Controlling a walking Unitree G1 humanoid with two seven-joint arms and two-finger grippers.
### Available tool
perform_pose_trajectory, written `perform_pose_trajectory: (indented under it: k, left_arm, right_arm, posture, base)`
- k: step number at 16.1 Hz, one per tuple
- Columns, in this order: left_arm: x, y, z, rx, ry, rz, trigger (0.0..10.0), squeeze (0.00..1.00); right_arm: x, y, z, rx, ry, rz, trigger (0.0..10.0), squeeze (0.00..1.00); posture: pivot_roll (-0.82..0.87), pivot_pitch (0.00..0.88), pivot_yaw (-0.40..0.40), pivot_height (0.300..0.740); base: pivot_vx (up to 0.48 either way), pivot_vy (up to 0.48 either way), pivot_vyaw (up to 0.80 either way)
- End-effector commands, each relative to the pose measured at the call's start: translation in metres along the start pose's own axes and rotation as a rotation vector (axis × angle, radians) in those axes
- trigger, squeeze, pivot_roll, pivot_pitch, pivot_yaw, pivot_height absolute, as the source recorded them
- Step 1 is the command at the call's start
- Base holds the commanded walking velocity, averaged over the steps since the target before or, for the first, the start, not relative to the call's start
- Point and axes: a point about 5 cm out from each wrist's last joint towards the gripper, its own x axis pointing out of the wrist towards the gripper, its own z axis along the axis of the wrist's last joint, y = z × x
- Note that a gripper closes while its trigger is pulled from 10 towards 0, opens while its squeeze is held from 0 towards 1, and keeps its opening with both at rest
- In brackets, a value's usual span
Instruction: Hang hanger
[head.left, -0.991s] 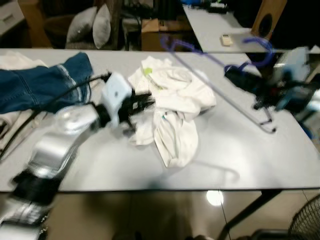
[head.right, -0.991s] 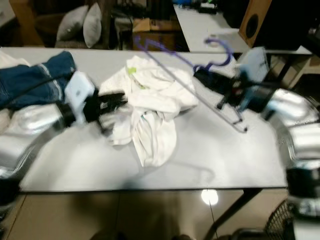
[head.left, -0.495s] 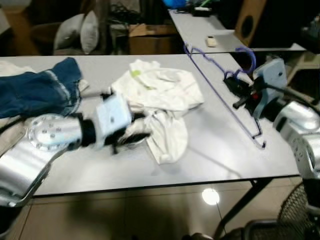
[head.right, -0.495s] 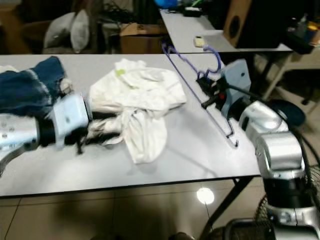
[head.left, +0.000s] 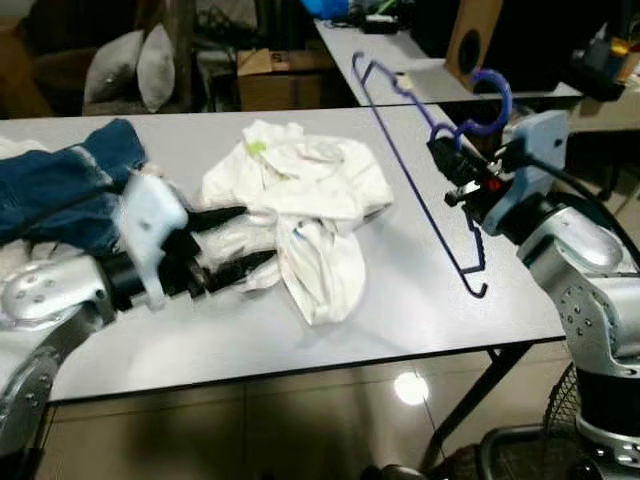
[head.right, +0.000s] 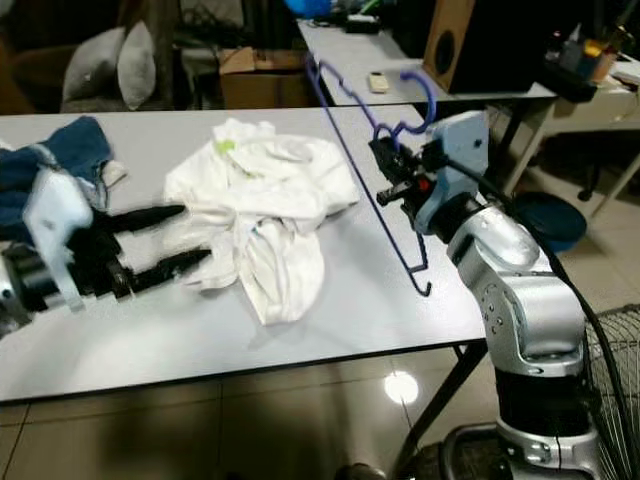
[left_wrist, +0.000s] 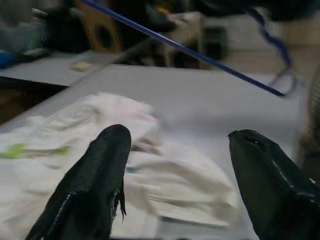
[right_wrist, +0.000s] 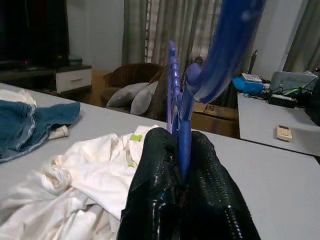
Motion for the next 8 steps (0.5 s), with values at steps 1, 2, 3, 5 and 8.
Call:
perform_pose_trajectory:
  k: [1, 2, 3, 5, 8]
  left_arm:
    - [-0.007, 0.013, -0.001, -0.006, -0.027, 0.178, 10.0, 1.00]
    - [-0.011, 0.021, -0.006, -0.022, -0.045, 0.351, 10.0, 0.98]
    - [-0.015, 0.020, -0.008, -0.060, -0.087, 0.529, 10.0, 0.51]
    - [-0.021, 0.021, -0.019, -0.065, -0.051, 0.742, 10.0, 0.11]
    - [-0.014, 0.000, -0.035, -0.089, 0.009, 0.726, 10.0, 0.00]
  right_arm:
    - [-0.003, 0.001, 0.000, 0.011, 0.005, -0.030, 10.0, 0.00]
    - [-0.004, 0.005, -0.006, 0.026, 0.025, -0.060, 10.0, 0.00]
    - [-0.008, 0.011, -0.014, 0.016, 0.045, -0.122, 10.0, 0.00]
    - [-0.015, 0.020, -0.020, -0.040, 0.052, -0.158, 10.0, 0.00]
    - [-0.026, 0.037, -0.025, 0.037, 0.066, -0.154, 10.0, 0.00]
  posture:
    - [-0.03, 0.000, 0.008, 0.740]
    - [-0.03, 0.000, 0.010, 0.740]
    - [-0.02, 0.000, 0.016, 0.740]
    - [-0.02, 0.000, 0.024, 0.740]
    - [-0.05, 0.000, 0.052, 0.740]
  base:
    - [0.000, 0.000, 0.00]
    - [0.000, 0.000, 0.00]
    - [0.000, 0.000, 0.00]
    - [0.000, 0.000, 0.00]
    - [0.000, 0.000, 0.00]
